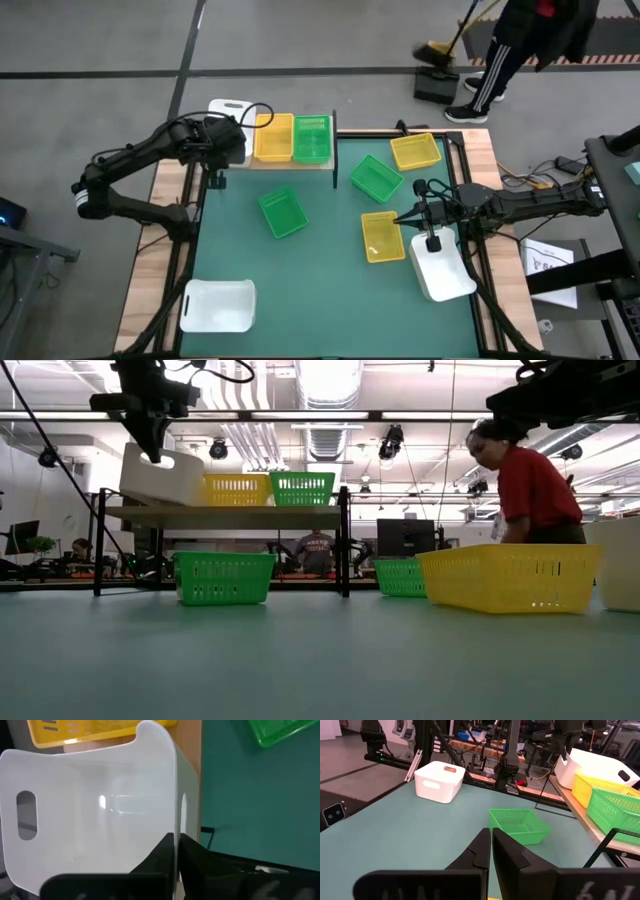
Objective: Stack baskets on shelf by color
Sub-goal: Put the middle white bin on the shelf
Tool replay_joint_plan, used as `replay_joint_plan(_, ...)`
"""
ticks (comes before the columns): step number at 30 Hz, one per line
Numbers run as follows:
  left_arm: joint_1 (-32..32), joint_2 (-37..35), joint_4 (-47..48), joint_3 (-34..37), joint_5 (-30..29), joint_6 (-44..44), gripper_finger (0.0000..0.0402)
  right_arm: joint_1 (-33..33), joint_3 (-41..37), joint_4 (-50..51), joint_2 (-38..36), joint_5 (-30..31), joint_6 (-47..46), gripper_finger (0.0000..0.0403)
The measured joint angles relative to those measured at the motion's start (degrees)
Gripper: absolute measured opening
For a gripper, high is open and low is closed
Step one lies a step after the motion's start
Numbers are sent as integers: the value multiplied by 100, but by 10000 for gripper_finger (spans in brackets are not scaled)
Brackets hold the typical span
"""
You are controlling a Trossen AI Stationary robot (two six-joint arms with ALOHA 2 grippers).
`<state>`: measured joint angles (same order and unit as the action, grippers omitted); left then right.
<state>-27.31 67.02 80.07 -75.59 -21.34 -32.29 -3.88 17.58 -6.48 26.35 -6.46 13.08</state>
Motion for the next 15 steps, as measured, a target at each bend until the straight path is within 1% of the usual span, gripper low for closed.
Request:
replay_joint_plan(5, -1, -2, -2, 0, -13, 42, 1, 0, 0, 19, 0, 0, -2, 11)
replay_joint_plan(7, -9, -4, -7, 0, -15, 48, 7, 0, 0, 22, 0, 0, -2, 11)
replay_joint_plan(15, -9, -2, -13, 0, -59, 197, 64, 0, 0, 22, 0, -2, -26, 11)
